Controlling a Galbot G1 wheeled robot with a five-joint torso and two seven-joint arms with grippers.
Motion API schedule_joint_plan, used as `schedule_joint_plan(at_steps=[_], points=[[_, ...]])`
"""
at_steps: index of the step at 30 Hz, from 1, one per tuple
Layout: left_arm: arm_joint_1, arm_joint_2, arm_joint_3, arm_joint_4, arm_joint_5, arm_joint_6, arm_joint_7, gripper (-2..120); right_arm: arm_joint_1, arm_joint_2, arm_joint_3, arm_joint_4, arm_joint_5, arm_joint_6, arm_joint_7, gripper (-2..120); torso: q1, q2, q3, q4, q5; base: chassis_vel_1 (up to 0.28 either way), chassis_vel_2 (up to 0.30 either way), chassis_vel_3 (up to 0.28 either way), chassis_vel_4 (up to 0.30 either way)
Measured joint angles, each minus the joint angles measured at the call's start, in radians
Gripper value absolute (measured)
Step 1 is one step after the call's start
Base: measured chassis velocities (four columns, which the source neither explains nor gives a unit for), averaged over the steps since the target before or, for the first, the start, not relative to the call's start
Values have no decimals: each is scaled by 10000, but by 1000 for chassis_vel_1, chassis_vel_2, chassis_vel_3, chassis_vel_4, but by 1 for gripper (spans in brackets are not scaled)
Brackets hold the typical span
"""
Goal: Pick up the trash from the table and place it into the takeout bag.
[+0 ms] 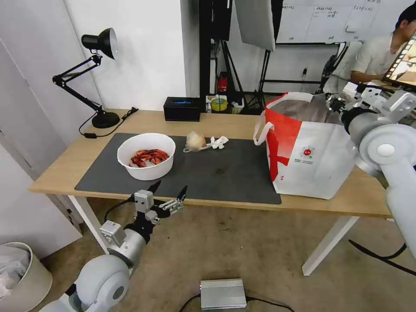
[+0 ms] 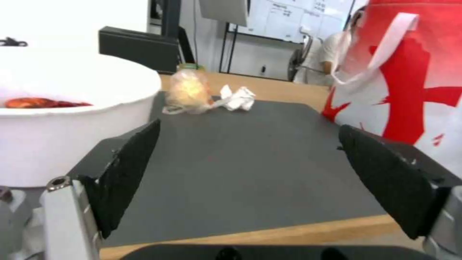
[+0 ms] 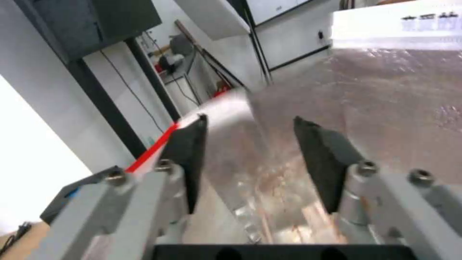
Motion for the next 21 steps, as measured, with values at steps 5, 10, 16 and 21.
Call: schedule_joint_plan(at_steps=[5,10,16,21], points=[[-11,47,-180,23,-44,-92,-24,100,-127,10,109,176,184,166,-481,70,0,0,0,1,0,0,0,0,0],[73,52,-353,3,-52,-165,-18,100,-209,-15,224,530,547,876,-1481,89,0,0,0,2,-1,0,0,0,0],[185,56,-586,-95,-73,-217,0,100,-314,-170,192,1079,693,1265,-2123,100,0,0,0,1,0,0,0,0,0],[311,55,-815,-110,-74,-417,206,100,-969,-416,193,1917,687,1259,-2326,100,0,0,0,2,-1,0,0,0,0]])
